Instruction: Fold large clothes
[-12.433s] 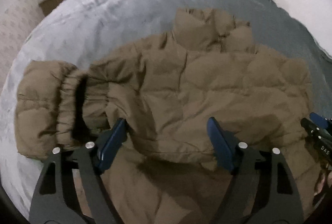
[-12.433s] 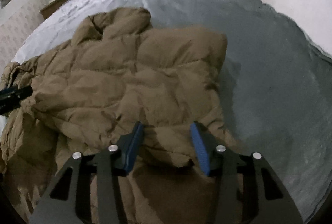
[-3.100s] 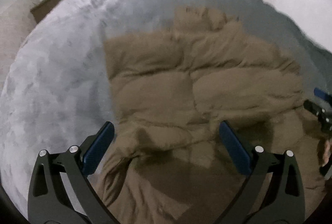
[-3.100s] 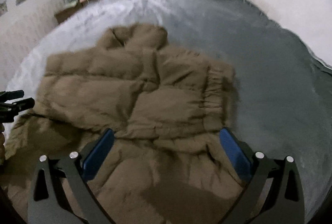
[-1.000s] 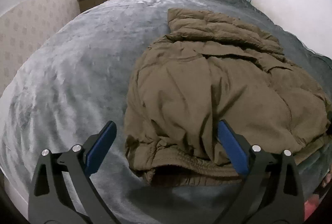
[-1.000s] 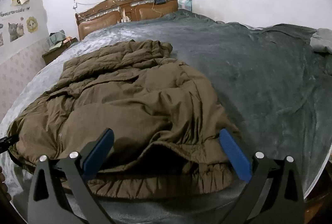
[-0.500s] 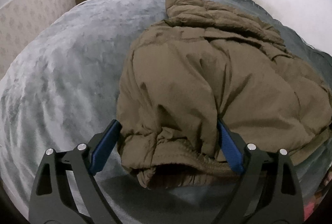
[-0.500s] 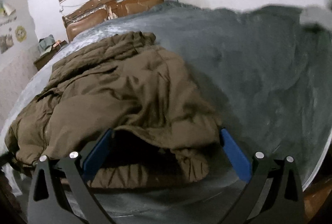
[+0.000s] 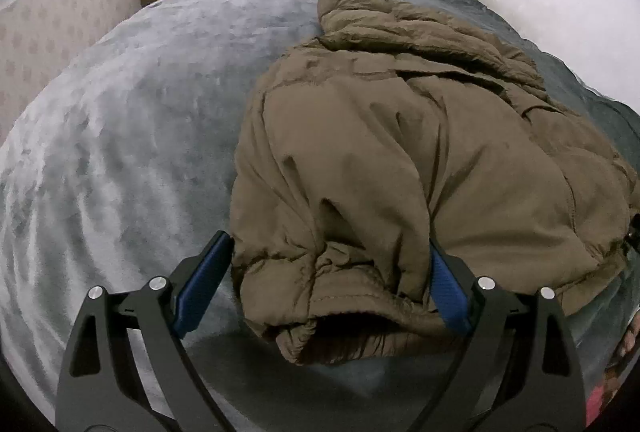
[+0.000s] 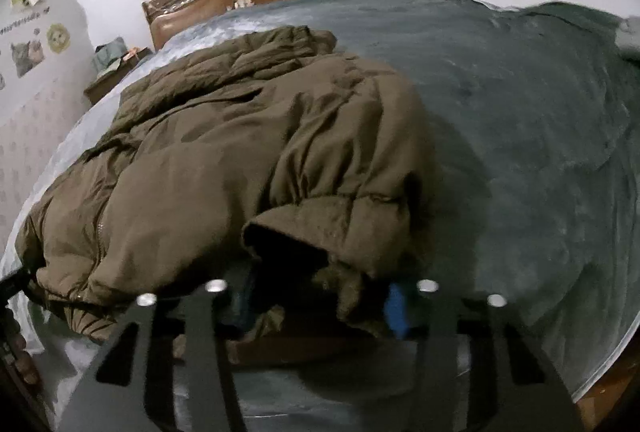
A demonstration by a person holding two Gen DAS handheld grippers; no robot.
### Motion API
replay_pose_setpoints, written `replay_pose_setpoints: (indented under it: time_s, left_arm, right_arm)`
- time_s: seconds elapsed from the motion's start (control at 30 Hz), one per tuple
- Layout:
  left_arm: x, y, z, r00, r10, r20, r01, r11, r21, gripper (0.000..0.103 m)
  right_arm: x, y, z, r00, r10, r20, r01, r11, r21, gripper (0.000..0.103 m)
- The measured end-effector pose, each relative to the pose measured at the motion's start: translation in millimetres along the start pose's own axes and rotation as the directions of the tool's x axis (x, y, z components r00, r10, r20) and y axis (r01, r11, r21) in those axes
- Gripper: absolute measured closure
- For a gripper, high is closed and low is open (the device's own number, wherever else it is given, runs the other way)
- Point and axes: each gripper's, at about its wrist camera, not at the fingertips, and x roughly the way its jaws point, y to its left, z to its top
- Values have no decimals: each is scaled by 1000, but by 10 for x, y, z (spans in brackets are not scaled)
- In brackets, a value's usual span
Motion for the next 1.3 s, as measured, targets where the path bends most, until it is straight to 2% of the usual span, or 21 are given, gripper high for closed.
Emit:
replay_pose_setpoints:
  time_s: [0.13, 0.3, 0.5, 0.6, 0.7, 0.8, 0.87, 0.93, 1.13, 1.3]
  left_arm:
    - [-89, 46, 16, 1000, -2, 12, 2, 1000, 5, 12]
    - [-120, 173, 0, 999, -37, -3, 37, 999, -29, 11]
    - [-93, 145, -68, 1000, -13, -24, 13, 1000, 2, 7]
    - [0, 183, -65, 998, -43, -45, 41, 999, -30, 8]
    - [105, 148, -85, 995, -76, -63, 74, 997, -28, 23]
    - [116, 9, -65, 997, -51, -57, 52, 998, 24, 40]
    - [94, -59, -26, 996, -66, -53, 69, 996, 50, 63]
    - [70, -115, 20, 997, -68, -43, 71, 995, 67, 71]
    - [14, -145, 179, 995, -100, -25, 102, 993, 67, 78]
    - [-98, -161, 429, 988, -151, 17, 149, 986, 75, 80]
  right_arm:
    - [-30, 66, 21, 1000, -11, 4, 11, 999, -39, 64]
    - [-37, 59, 18, 1000, -12, 2, 12, 999, -52, 64]
    - [-59, 21, 15, 1000, 4, 0, -4, 999, -43, 64]
    - [-63, 4, 18, 1000, 8, 0, -8, 999, -31, 64]
    - [-54, 7, 26, 1000, 11, 0, -11, 1000, -24, 64]
    - [-51, 11, 32, 1000, 8, 0, -8, 1000, -27, 64]
    - [-50, 18, 36, 1000, 7, 1, -7, 999, -34, 64]
    - [-53, 31, 47, 1000, 4, 8, -3, 999, -46, 65]
    - [-132, 159, 162, 999, -5, 41, 11, 992, -129, 72]
    - [-250, 226, 397, 996, 31, 82, -17, 986, -166, 76]
